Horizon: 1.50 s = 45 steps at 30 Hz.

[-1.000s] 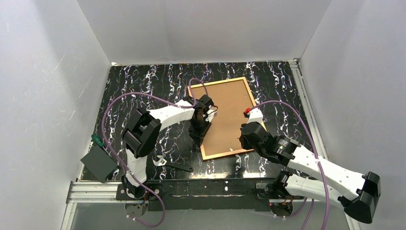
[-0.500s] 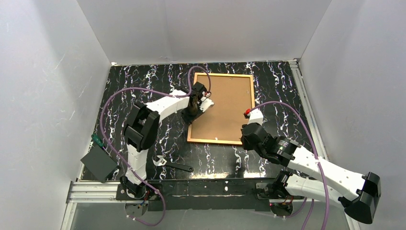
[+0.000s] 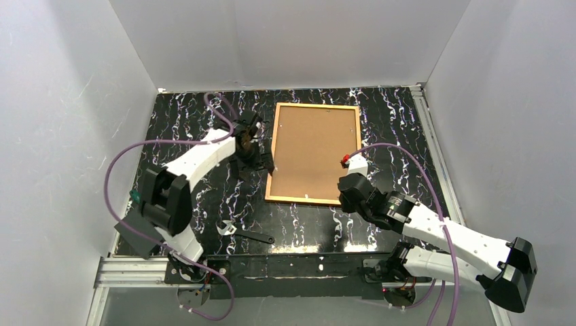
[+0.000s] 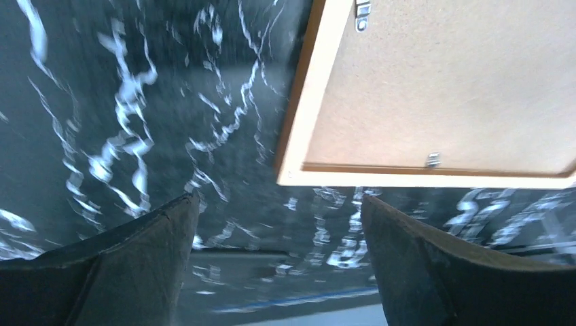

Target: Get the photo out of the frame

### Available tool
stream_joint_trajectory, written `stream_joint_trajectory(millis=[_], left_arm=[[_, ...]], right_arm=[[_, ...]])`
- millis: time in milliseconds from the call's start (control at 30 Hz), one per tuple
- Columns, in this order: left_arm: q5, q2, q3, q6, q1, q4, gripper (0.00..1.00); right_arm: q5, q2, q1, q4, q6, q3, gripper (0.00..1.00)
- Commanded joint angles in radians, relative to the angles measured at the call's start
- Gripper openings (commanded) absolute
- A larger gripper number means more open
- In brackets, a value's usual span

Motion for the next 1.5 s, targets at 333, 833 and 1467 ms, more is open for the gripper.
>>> stream_joint_trajectory(millis=[333, 833, 1467], left_arm=[[0.038, -0.229, -0.447, -1.201, -0.069, 0.119, 0.71], [-0.022, -0.086, -0.553, -1.359, -0.143, 0.290, 0.17], [-0.064, 0.165, -0.194, -0.337, 0.027, 0.236, 0.00]], right_arm=[[-0.010, -0.056, -0.006, 0.037, 0.017, 0.007, 0.01], [-0.013, -0.086, -0.006, 0.046, 0.028, -0.035, 0.01], [-0.174, 0.151, -0.006, 0.235, -0.078, 0.008, 0.01]])
